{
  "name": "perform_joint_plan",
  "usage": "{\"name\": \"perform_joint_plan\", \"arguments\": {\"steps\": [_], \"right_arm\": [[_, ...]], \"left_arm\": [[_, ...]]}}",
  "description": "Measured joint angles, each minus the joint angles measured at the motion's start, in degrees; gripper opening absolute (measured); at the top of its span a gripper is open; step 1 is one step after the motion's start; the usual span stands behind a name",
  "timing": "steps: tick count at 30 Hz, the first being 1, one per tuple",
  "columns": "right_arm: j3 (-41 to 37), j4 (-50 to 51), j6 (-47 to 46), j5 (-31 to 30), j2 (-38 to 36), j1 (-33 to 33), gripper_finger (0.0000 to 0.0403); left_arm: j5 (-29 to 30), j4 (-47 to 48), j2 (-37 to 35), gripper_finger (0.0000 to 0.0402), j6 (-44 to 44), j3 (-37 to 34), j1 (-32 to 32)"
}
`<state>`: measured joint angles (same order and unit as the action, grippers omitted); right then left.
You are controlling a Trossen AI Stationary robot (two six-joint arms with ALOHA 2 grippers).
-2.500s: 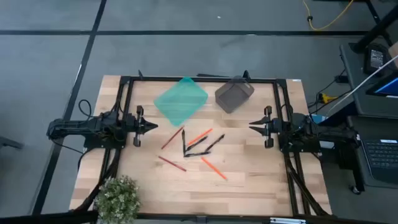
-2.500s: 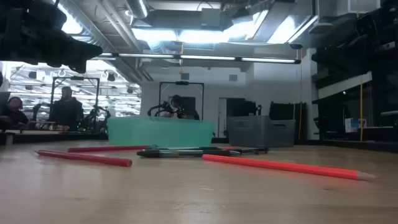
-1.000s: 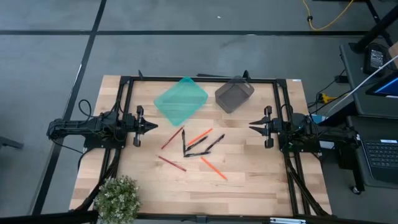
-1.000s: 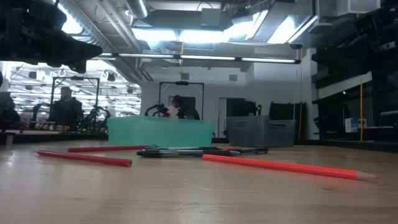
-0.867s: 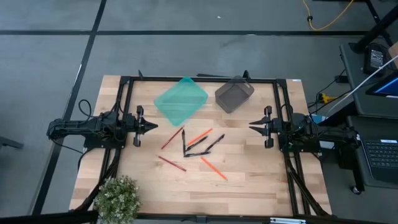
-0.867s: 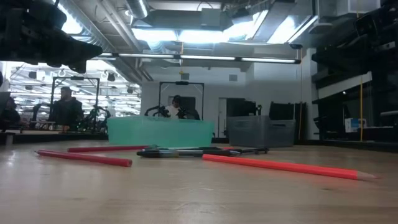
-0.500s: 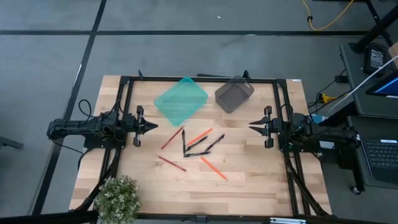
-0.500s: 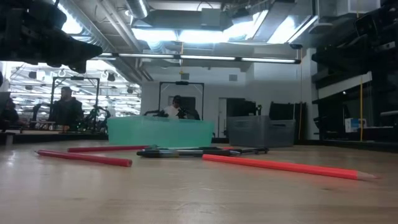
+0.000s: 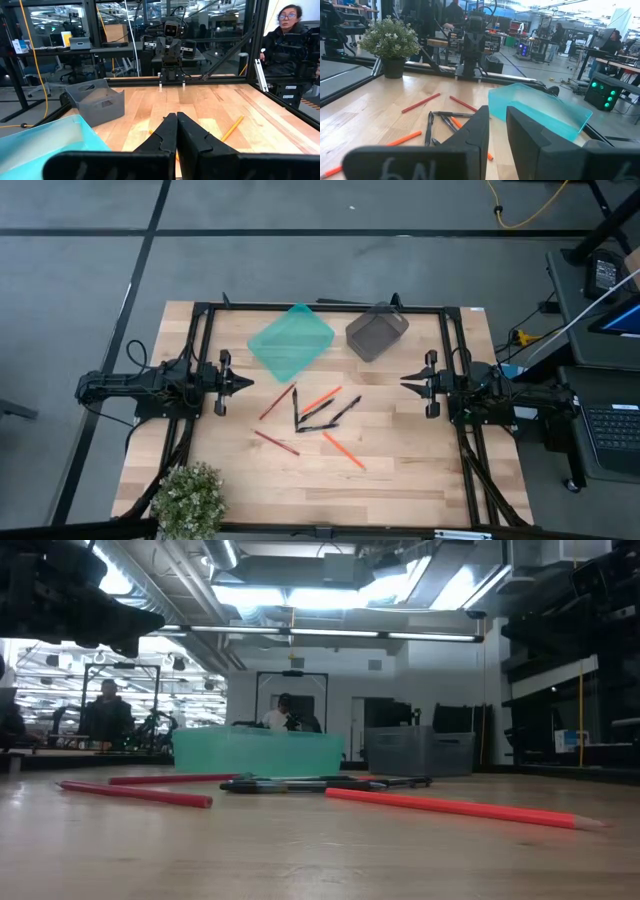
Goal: Sort pens & pencils
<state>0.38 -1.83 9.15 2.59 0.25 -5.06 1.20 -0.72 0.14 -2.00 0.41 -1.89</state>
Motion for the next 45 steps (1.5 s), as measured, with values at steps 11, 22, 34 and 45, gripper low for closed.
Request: {"name": "perform_joint_plan", "arguments": {"steps": [11, 22, 34, 45], "right_arm": [[-0.02, 0.0, -0.09, 0.02, -0.01, -0.01, 0.0069], [-0.02, 0.26, -8.34, 0.04, -0.02, -0.01, 0.0069], [-0.01, 0.4, -7.37, 0.02, -0.01, -0.01, 0.0069], [-0.02, 0.26, -8.86, 0.02, -0.02, -0.01, 0.0069]], "left_arm": [[0.7, -0.01, 0.0, 0.0, -0.09, 0.0, -0.02], [0.83, -0.05, 0.0, 0.0, -0.11, 0.0, 0.0], [3.69, -0.63, 0.0, 0.0, -0.11, -0.01, -0.02], [3.69, -1.37, 0.0, 0.0, -0.17, -0.01, -0.02]]}}
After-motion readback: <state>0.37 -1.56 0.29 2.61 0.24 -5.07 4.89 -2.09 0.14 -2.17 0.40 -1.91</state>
